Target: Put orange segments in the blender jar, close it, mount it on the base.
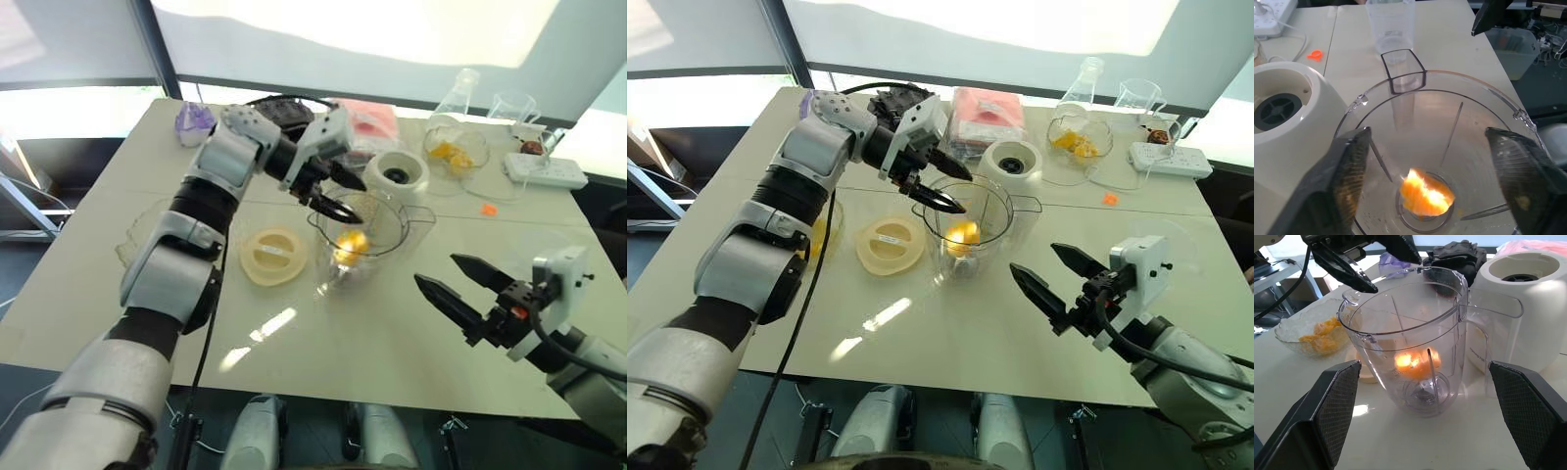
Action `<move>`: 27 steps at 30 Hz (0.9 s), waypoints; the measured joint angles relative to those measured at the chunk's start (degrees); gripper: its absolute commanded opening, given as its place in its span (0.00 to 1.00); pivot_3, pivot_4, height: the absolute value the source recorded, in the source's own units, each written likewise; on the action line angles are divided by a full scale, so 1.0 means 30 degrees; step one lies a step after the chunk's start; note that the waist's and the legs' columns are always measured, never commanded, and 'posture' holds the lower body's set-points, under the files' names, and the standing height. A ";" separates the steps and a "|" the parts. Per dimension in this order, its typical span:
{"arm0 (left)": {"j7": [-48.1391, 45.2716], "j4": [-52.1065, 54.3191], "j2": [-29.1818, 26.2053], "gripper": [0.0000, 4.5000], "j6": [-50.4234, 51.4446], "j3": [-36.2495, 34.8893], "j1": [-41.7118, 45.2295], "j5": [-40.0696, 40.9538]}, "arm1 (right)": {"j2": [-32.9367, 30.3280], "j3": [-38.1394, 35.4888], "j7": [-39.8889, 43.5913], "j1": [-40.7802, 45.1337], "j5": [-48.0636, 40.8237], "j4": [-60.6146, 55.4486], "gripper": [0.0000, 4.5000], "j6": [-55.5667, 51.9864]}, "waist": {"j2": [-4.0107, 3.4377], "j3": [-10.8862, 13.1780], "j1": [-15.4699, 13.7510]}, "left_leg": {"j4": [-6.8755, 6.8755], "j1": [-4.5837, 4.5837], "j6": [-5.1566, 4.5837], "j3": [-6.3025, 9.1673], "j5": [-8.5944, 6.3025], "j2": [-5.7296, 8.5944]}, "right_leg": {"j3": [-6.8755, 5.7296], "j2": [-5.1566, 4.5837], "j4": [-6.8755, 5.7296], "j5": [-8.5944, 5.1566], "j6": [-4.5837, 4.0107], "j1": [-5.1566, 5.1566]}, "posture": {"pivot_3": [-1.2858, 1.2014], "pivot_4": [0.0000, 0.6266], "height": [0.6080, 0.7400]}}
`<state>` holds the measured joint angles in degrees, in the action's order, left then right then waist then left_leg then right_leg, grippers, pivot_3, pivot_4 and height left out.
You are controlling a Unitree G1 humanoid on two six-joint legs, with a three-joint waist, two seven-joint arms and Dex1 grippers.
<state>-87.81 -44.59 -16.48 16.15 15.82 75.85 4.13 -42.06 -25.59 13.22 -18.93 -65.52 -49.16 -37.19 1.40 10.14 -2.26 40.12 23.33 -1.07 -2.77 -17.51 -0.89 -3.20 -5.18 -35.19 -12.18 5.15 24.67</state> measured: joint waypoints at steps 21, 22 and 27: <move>0.6352 1.7385 -0.4389 0.93 1.0462 -0.7039 -1.1836 0.9084 | 0.3473 0.2503 -0.1851 -0.0527 1.1290 0.3973 0.98 0.3524 | -0.0142 -0.0055 0.0515 | -0.0014 -0.0057 0.0054 0.0016 0.0030 -0.0037 | 0.0037 0.0001 -0.0091 -0.0006 -0.0007 -0.0005 | 0.52 0.24 1.00; 0.6464 1.8476 -0.4765 0.93 1.0634 -0.7057 -1.2562 0.9404 | 0.3983 0.2859 -0.2068 -0.0546 1.2092 0.4360 0.98 0.3890 | -0.0150 -0.0058 0.0463 | -0.0014 -0.0058 0.0067 0.0019 0.0038 -0.0030 | 0.0038 -0.0014 -0.0090 -0.0011 -0.0017 -0.0011 | 0.52 0.24 1.00; 0.7555 2.1365 -0.5145 0.93 1.0222 -0.6879 -1.4813 1.0088 | 0.5549 0.2301 -0.3355 -0.0287 1.3762 0.4905 0.98 0.4237 | -0.0209 -0.0091 0.0498 | -0.0004 -0.0134 0.0083 -0.0027 0.0047 0.0016 | 0.0078 -0.0066 -0.0063 -0.0011 -0.0021 -0.0087 | 0.52 0.24 1.00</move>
<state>-65.15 19.51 -31.92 46.81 -4.82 31.41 34.39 -25.41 -18.69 3.15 -19.79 -24.24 -34.44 -24.48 0.77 9.86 -0.77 40.10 22.93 -0.82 -2.85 -17.37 -0.84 -2.97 -5.38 -35.39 -12.21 5.09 24.41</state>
